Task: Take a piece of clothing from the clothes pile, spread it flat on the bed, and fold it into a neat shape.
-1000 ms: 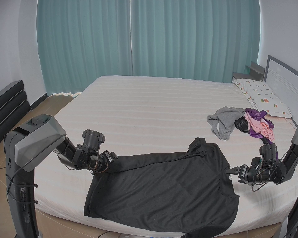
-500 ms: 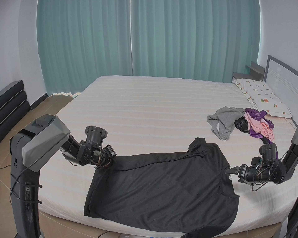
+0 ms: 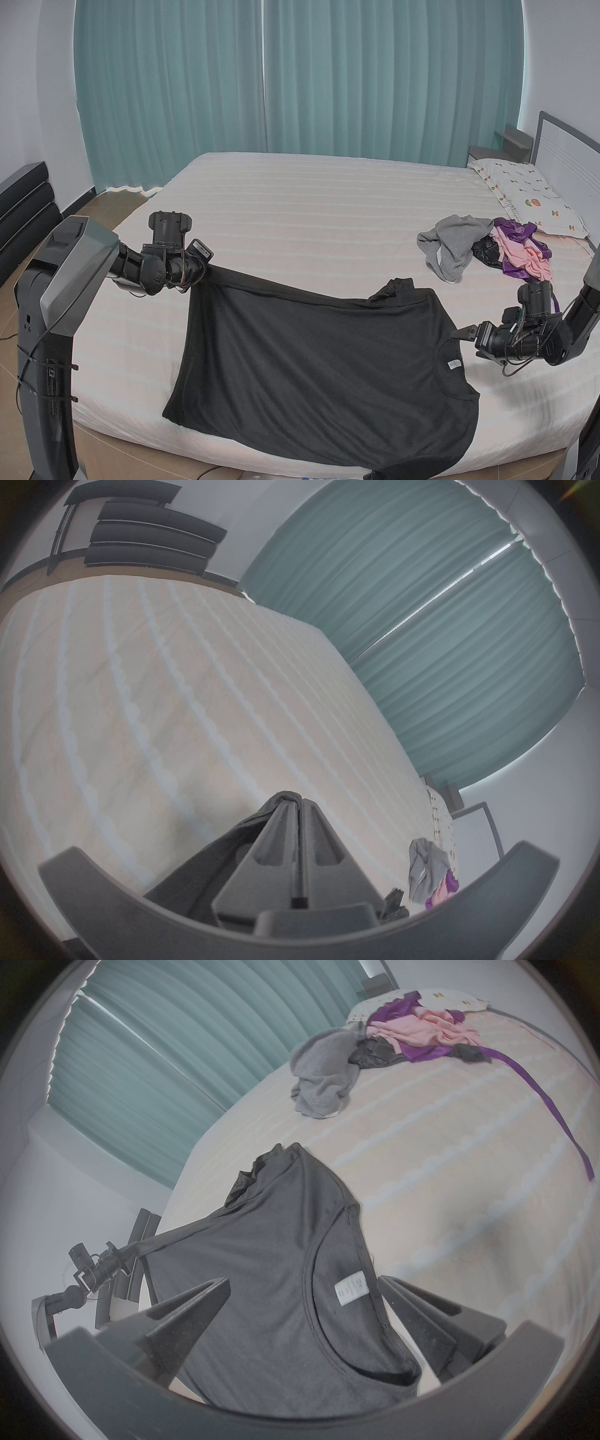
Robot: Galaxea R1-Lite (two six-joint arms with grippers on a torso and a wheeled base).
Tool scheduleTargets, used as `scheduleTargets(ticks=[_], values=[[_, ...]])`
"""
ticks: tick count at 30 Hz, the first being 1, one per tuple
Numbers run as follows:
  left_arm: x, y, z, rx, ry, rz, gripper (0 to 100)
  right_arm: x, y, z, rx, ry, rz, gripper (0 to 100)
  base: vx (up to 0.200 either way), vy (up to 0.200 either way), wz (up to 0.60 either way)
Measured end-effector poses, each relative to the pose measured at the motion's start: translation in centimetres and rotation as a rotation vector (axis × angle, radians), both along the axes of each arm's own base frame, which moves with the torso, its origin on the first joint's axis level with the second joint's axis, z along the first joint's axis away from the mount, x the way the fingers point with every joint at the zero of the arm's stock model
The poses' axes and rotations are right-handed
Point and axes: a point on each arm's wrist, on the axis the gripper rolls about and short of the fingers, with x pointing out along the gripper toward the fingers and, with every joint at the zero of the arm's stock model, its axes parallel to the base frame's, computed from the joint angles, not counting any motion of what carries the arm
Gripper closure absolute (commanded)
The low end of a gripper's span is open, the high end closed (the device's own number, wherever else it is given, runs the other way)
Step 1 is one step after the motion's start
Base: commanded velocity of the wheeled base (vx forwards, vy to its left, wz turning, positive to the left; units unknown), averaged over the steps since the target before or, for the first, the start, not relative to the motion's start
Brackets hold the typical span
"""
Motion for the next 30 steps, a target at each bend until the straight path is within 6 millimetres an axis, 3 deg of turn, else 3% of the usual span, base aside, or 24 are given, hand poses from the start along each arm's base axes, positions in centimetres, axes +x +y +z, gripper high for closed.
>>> scheduleTargets(ticks=[9, 16, 21, 30], values=[[0.7, 0.9, 0.8, -0.014, -0.032, 0.019, 100, 3.9, 2.9, 2.1, -0.046, -0.099, 0.038, 0, 0.000, 0.000, 0.00], [0.7, 0.8, 0.5, -0.014, -0.012, 0.014, 100, 9.7, 5.0, 3.0, -0.065, -0.151, 0.052, 0, 0.000, 0.000, 0.00], [0.7, 0.7, 0.3, -0.012, 0.002, 0.012, 100, 13.8, 5.9, 2.1, -0.076, -0.156, 0.049, 0, 0.000, 0.000, 0.00], [0.6, 0.7, -0.1, -0.009, 0.022, 0.011, 100, 19.5, 5.6, -1.8, -0.113, -0.134, -0.012, 0, 0.000, 0.000, 0.00]])
